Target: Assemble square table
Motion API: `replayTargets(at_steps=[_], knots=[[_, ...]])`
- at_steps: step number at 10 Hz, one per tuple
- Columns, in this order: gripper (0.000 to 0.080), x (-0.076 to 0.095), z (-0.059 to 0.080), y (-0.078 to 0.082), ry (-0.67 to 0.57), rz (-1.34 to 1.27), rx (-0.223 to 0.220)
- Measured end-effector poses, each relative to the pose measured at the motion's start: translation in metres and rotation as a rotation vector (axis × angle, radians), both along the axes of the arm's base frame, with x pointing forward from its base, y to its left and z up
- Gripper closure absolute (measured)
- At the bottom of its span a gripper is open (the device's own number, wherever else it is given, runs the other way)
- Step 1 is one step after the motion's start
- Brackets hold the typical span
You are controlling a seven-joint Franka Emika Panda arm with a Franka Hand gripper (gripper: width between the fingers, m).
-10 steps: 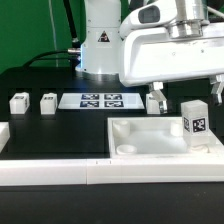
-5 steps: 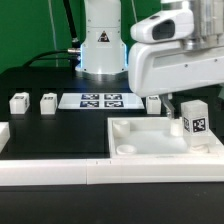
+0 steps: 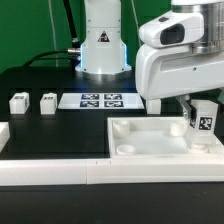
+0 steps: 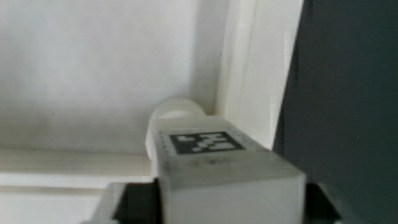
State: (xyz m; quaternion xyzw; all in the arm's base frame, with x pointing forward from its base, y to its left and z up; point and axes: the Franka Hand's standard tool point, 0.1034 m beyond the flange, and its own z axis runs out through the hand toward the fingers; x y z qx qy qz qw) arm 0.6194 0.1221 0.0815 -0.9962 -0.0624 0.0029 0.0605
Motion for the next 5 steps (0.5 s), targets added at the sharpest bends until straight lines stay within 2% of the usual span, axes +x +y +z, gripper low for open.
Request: replayTargets(at_steps=[5], knots=[[0.05, 0.0, -0.0003, -0.0008, 0.04, -0.327, -0.003]])
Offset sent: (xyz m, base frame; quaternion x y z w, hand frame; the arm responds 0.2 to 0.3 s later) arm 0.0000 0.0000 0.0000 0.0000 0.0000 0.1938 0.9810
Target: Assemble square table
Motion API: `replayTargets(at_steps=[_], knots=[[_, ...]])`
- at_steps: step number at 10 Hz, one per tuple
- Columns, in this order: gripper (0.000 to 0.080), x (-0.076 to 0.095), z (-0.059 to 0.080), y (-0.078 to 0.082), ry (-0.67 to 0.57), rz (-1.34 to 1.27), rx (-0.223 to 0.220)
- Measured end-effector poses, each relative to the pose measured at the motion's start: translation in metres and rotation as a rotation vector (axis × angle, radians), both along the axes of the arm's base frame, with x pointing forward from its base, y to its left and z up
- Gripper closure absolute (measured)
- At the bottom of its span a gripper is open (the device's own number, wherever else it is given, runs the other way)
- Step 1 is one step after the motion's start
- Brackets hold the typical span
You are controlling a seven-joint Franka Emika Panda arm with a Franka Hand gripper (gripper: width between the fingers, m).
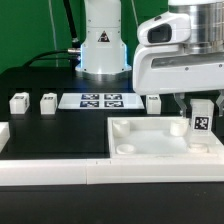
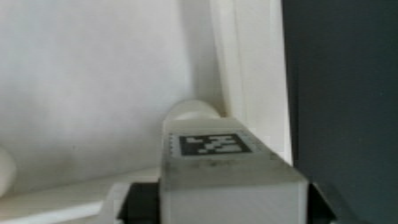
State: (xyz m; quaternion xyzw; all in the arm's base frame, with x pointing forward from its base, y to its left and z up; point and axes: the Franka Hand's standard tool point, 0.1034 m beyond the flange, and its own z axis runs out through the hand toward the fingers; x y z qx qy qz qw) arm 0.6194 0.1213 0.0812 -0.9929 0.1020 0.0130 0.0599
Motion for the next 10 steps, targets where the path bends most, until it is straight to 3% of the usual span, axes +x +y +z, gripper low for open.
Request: replayTargets(at_steps=[1, 3, 6, 10], knots=[[0.05, 0.0, -0.001, -0.001, 0.015, -0.096, 0.007], [0.0506, -0.002, -0.013, -0.01, 0.075, -0.351, 0.068], [0.0506, 0.0, -0.015, -0.007, 0.158, -0.677, 0.111], [0.0507, 0.002, -0.011, 0.002, 0.183, -0.842, 0.104]])
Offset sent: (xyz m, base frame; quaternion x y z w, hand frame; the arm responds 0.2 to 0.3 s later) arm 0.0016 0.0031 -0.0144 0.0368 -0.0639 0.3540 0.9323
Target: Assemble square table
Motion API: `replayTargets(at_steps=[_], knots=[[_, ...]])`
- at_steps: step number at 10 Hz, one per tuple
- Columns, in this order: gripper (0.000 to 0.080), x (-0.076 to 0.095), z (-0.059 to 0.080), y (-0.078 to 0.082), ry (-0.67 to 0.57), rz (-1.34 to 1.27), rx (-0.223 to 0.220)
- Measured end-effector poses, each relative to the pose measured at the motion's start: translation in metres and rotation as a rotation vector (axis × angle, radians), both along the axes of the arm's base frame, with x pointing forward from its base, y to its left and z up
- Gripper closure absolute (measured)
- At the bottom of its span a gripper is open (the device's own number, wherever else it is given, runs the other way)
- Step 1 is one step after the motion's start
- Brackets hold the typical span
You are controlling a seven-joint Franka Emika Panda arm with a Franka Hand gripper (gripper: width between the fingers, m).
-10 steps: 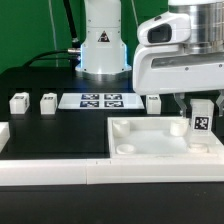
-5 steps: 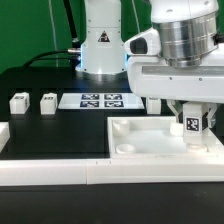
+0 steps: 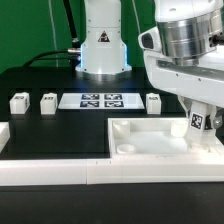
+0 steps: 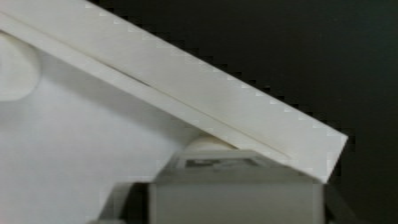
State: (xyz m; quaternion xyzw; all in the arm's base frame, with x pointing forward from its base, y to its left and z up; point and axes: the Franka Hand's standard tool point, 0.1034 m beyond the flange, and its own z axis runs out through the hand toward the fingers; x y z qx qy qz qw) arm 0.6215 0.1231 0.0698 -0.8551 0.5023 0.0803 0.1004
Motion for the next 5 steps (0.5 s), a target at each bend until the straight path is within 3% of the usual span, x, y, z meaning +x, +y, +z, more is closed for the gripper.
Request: replayTargets(at_steps=[1, 2, 3, 4, 5], knots=[[0.0507, -0.0006, -0.0004, 0.001, -0.008, 0.036, 0.001], [0.0286, -0.0023, 0.0003, 0.0039, -0.043, 0.194, -0.021], [0.0286, -0.0023, 0.0004, 0.0053, -0.084, 0.378, -0.04], [0.0193, -0.0023, 0.0003, 0.0069, -0.11, 0.508, -0.057], [0.0159, -0.0024, -0.0003, 0.0061, -0.123, 0.57, -0.053]])
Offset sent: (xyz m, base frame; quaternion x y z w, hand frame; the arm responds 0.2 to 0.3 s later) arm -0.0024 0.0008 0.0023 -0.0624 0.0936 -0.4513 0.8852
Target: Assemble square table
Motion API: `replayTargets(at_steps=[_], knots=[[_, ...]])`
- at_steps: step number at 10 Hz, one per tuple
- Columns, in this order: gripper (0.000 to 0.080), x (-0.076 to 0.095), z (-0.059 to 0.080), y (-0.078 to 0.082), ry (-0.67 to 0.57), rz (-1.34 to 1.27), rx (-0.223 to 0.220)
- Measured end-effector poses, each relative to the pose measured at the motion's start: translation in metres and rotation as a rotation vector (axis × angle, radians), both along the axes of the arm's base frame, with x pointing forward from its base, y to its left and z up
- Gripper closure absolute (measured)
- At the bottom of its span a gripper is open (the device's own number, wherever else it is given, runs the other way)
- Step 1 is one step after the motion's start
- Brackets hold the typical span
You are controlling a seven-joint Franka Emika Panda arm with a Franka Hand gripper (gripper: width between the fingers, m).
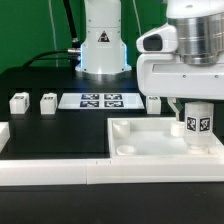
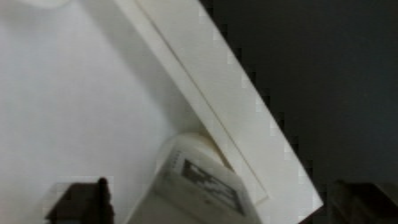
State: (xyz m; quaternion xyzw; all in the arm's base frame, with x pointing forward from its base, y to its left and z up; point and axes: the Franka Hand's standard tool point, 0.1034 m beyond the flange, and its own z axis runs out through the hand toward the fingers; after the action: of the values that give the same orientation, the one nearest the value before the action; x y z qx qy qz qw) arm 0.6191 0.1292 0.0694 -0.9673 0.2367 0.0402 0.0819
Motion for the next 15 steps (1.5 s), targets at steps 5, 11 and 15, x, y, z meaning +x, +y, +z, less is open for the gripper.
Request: replayTargets(at_steps=[5, 11, 15], knots=[[0.015, -0.001, 0.01, -0.008, -0.133, 0.566, -0.041], [0.0506, -0.001, 0.008, -0.01, -0.097, 0.327, -0.042], [0.0506, 0.011, 0.006, -0.014, -0.037, 0.031, -0.024]])
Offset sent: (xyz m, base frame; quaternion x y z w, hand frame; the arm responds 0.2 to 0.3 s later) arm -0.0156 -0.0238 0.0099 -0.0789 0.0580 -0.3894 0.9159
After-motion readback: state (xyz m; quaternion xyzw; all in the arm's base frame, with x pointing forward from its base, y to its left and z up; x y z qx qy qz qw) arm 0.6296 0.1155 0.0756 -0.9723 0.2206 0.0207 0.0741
